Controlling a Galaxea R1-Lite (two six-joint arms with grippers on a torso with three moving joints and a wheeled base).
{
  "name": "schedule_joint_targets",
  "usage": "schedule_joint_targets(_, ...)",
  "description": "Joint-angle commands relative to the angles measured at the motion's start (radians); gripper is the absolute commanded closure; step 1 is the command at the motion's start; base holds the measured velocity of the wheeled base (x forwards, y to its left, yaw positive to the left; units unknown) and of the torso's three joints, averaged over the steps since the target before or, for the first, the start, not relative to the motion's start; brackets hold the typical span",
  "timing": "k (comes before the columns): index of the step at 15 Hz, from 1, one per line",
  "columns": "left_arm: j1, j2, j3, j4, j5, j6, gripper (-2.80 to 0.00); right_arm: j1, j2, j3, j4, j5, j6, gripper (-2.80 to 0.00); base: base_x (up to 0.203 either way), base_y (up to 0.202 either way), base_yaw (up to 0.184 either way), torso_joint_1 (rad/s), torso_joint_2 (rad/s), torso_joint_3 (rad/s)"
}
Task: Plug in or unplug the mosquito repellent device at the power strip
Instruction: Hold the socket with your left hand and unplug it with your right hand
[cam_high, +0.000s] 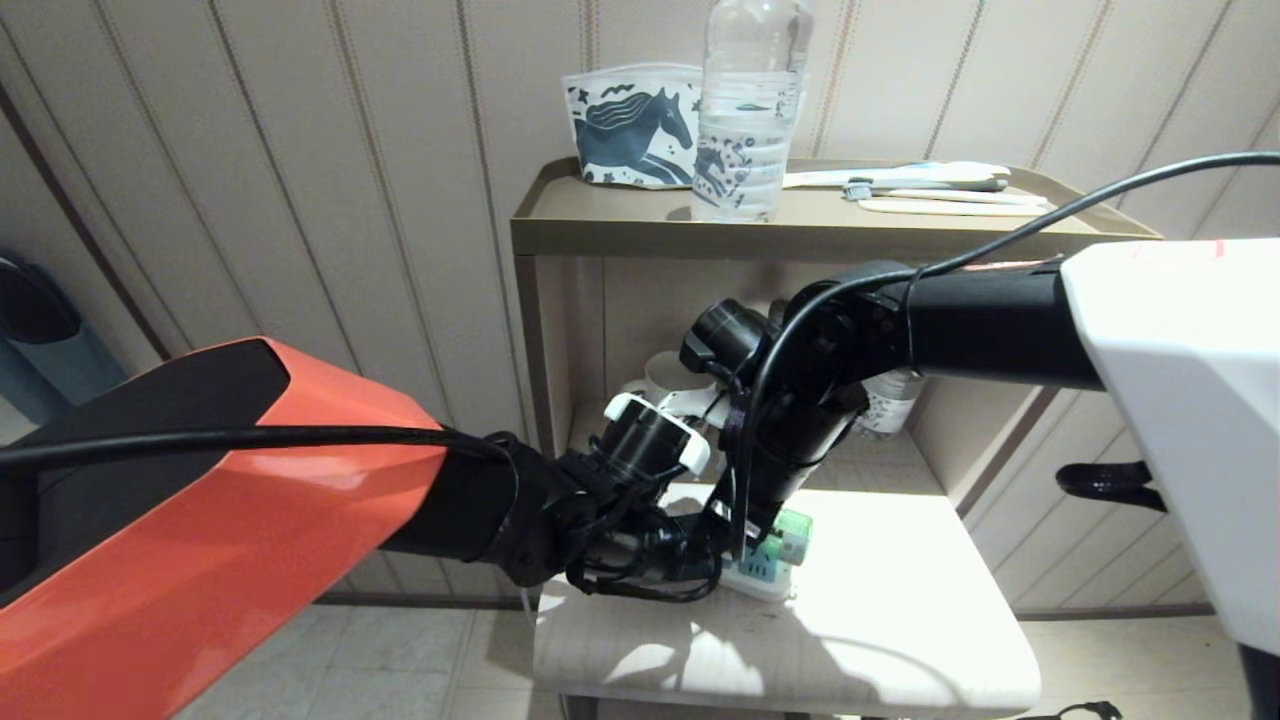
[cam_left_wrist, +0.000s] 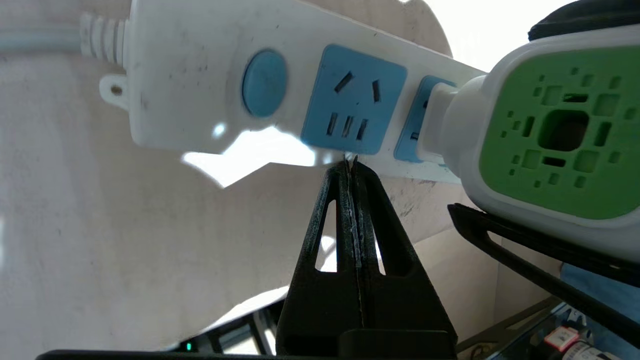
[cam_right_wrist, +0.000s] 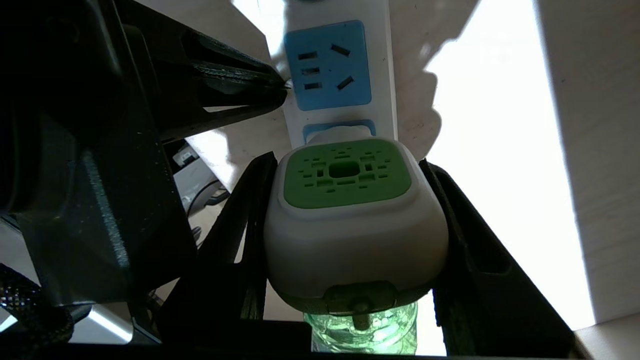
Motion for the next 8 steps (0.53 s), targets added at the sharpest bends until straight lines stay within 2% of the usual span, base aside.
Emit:
schedule_joint_targets(1,0.02,0.004,-0.032,0.005,0.0,-0.016,0.0,0.007,-0.003,0.025,0.01,0.004,-0.003,0.0,0.0,0.0,0.0,0.0,0.0,0.0)
schedule_joint_targets(8,0.078,-0.006,-0.062,0.016,-0.001,-0.074,0.0,0.005,-0.002,0.055,0.009,0.007,0.001,0.0,0.0,0.0,0.0,0.0,0.0,0.0)
